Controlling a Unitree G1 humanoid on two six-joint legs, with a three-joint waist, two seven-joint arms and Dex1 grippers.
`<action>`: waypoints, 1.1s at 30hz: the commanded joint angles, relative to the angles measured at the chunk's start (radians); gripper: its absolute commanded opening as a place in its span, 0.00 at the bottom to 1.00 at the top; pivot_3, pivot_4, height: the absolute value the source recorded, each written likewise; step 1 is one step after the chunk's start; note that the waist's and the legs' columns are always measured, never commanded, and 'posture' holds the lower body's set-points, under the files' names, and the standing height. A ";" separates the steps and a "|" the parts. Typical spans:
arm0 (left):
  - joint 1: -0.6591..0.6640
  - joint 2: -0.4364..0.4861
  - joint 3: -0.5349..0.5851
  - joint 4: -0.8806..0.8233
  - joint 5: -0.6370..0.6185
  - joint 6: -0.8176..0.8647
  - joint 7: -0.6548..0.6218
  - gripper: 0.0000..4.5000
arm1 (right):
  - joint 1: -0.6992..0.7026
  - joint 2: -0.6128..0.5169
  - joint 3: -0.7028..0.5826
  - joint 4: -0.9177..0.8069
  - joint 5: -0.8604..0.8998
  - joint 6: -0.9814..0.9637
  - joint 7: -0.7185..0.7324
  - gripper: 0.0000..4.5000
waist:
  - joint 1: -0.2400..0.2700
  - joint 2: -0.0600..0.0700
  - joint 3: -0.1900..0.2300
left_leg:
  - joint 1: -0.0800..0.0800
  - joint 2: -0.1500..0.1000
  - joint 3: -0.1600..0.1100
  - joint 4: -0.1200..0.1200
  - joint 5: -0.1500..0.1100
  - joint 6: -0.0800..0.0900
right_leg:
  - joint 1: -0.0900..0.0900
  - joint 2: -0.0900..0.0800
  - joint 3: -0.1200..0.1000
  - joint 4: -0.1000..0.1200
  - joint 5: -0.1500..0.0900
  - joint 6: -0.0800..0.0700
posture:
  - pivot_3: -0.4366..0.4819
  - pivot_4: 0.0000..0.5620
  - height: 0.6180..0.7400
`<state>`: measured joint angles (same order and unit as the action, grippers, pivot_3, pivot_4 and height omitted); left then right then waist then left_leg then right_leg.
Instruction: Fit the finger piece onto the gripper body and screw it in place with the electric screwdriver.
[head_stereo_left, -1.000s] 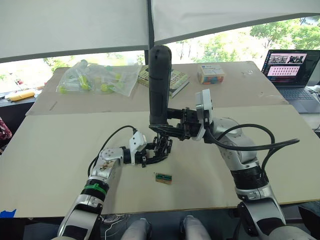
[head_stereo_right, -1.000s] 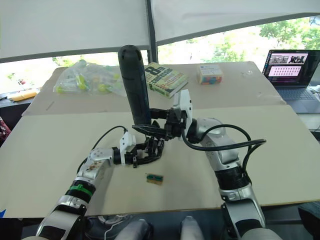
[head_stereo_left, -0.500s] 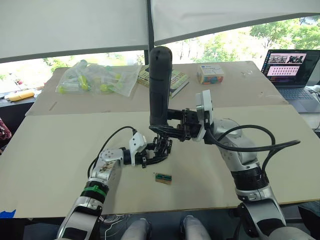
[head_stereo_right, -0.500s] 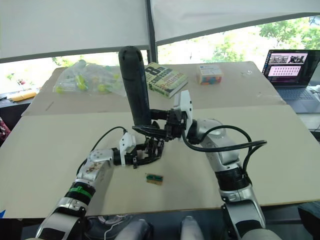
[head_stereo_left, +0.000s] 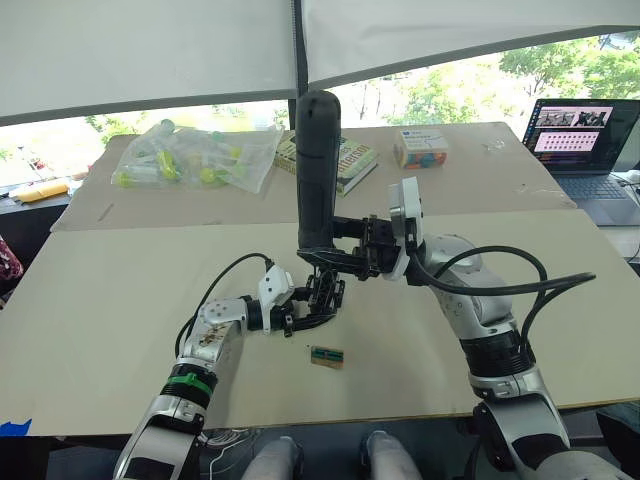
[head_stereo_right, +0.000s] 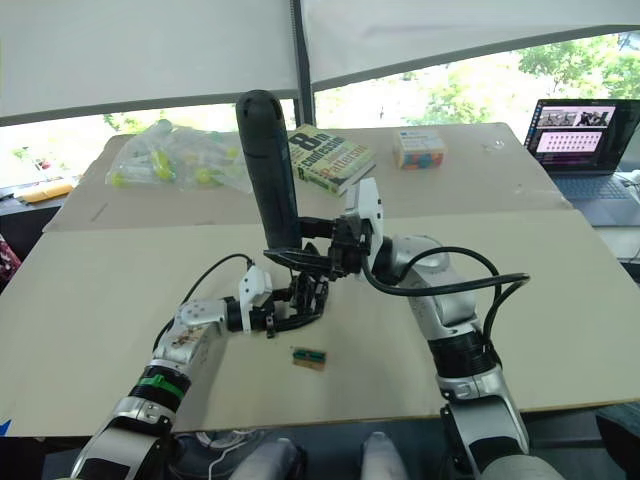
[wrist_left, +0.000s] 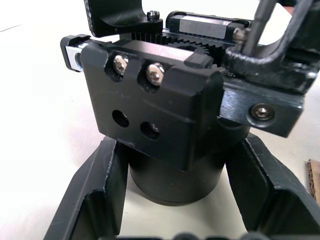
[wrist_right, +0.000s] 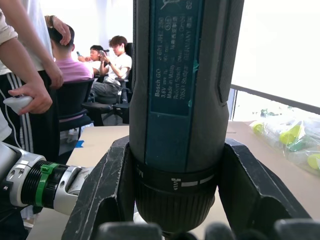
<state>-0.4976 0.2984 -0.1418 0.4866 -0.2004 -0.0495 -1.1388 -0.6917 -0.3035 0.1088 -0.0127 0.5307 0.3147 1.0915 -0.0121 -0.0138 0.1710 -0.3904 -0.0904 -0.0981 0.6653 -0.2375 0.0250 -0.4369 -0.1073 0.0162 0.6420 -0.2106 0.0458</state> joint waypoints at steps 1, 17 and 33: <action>0.027 -0.009 -0.030 -0.004 0.010 0.011 -0.013 0.52 | -0.034 0.001 -0.005 -0.005 -0.006 -0.021 0.009 0.43 | 0.000 0.000 0.000 | 0.000 0.000 0.000 0.000 0.000 0.000 | 0.000 0.000 0.000 0.000 0.000 0.000 | 0.48 0.27 1.00; 0.034 -0.011 -0.029 -0.007 0.010 0.013 -0.009 0.52 | -0.038 0.029 -0.029 -0.003 0.016 -0.039 0.021 0.43 | 0.000 0.000 0.000 | 0.000 0.000 0.000 0.000 0.000 0.000 | 0.000 0.000 0.000 0.000 0.000 0.000 | 0.48 0.27 1.00; 0.035 -0.012 -0.029 0.000 0.010 0.012 -0.011 0.52 | -0.062 0.027 -0.056 0.010 0.022 -0.059 0.029 0.43 | 0.000 0.000 0.000 | 0.000 0.000 0.000 0.000 0.000 0.000 | 0.000 0.000 0.000 0.000 0.000 0.000 | 0.48 0.27 1.00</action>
<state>-0.4896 0.2958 -0.1421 0.4759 -0.1995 -0.0474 -1.1366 -0.7112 -0.2736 0.0941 0.0212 0.5315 0.2957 1.1128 -0.0122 -0.0139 0.1707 -0.3904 -0.0904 -0.0981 0.6654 -0.2376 0.0251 -0.4369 -0.1074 0.0162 0.6420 -0.2106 0.0458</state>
